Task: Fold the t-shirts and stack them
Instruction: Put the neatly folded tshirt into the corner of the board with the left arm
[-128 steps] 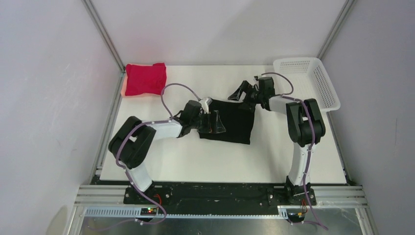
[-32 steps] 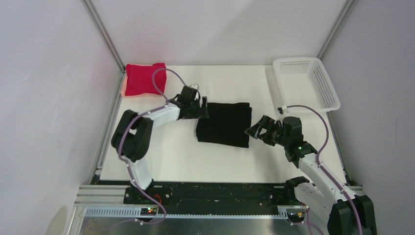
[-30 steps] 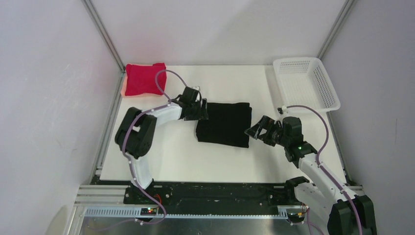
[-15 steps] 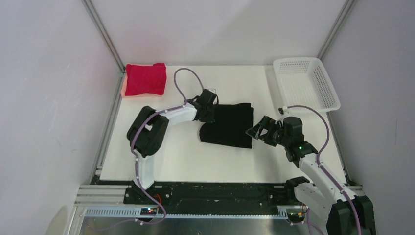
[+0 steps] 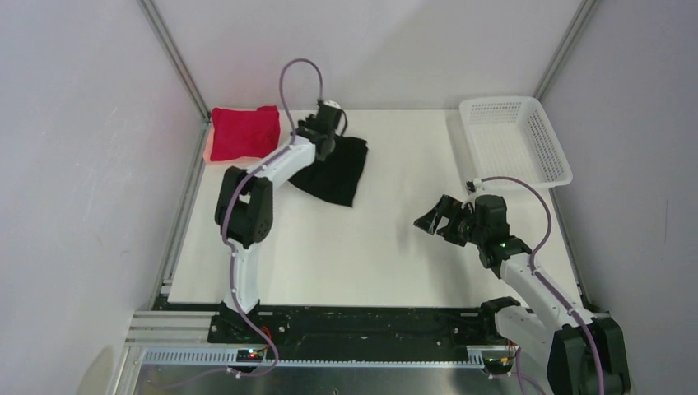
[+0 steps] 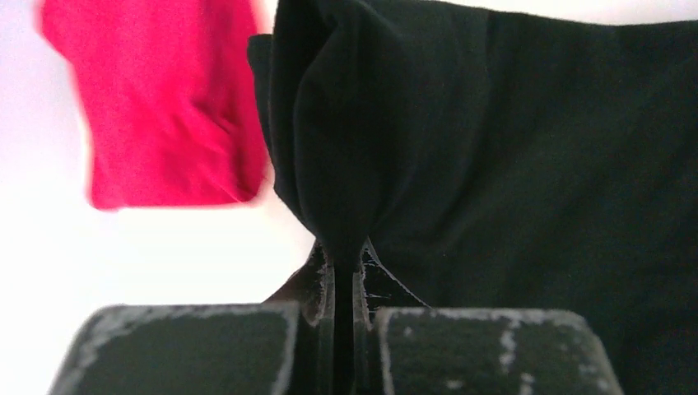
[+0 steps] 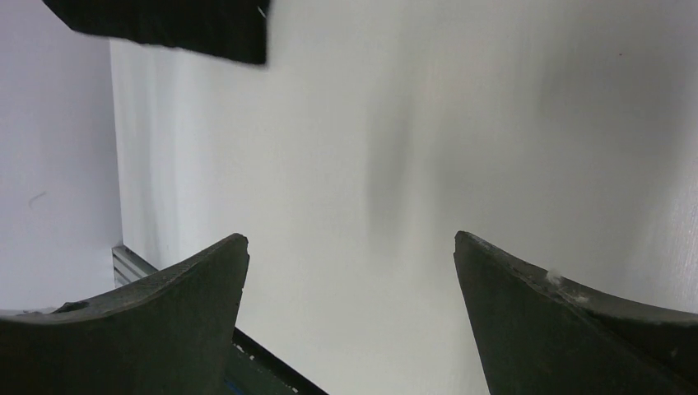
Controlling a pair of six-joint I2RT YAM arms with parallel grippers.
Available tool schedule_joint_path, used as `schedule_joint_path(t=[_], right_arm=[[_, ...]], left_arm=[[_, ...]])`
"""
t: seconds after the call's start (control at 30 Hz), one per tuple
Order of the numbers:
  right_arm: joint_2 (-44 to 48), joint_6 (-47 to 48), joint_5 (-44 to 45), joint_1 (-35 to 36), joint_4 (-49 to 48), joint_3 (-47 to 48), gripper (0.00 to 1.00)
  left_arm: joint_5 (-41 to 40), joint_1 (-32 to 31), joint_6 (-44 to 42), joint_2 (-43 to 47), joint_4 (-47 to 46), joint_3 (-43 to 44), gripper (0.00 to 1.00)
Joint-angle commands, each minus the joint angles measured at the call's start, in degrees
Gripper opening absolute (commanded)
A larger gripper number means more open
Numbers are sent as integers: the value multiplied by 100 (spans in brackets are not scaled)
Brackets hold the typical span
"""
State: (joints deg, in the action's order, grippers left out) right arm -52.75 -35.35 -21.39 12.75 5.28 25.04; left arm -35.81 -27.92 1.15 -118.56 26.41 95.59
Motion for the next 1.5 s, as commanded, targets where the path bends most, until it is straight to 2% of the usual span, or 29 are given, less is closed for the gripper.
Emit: schedule_joint_path(t=[0.0,0.13,0.2,0.4,0.6,0.77,1.03,1.3,1.47], right_arm=[[-220,157,83,-47,-299,35,100],[-439,165,68,-72,-357,37,99],[-540,172,99,-85,-419,36,99],[-669,285,176,-134,-372,144,99],[-596,469,574,-199,-75,287,99],[-551,600,767,-235,130,381,99],[-584,681,953,-255,225,397,99],[-776,691,872,-265,290,452,99],[-776,703,931,-265,295,467,99]], left_arm=[[-300,821,-1780,-463,-521,1029,0],[-473,1188,-3018,-909,-806,1913,0],[-345,1390,-3363,-1004,-839,2323,0],[291,1811,-3827,-809,-878,2888,0],[711,1904,-3636,-381,-875,3028,0],[520,1904,-3176,-192,-858,3255,0],[293,1945,-2850,83,-865,3078,0],[568,2353,-2531,-177,-860,2902,0],[642,2599,-2223,-716,-862,3120,0]])
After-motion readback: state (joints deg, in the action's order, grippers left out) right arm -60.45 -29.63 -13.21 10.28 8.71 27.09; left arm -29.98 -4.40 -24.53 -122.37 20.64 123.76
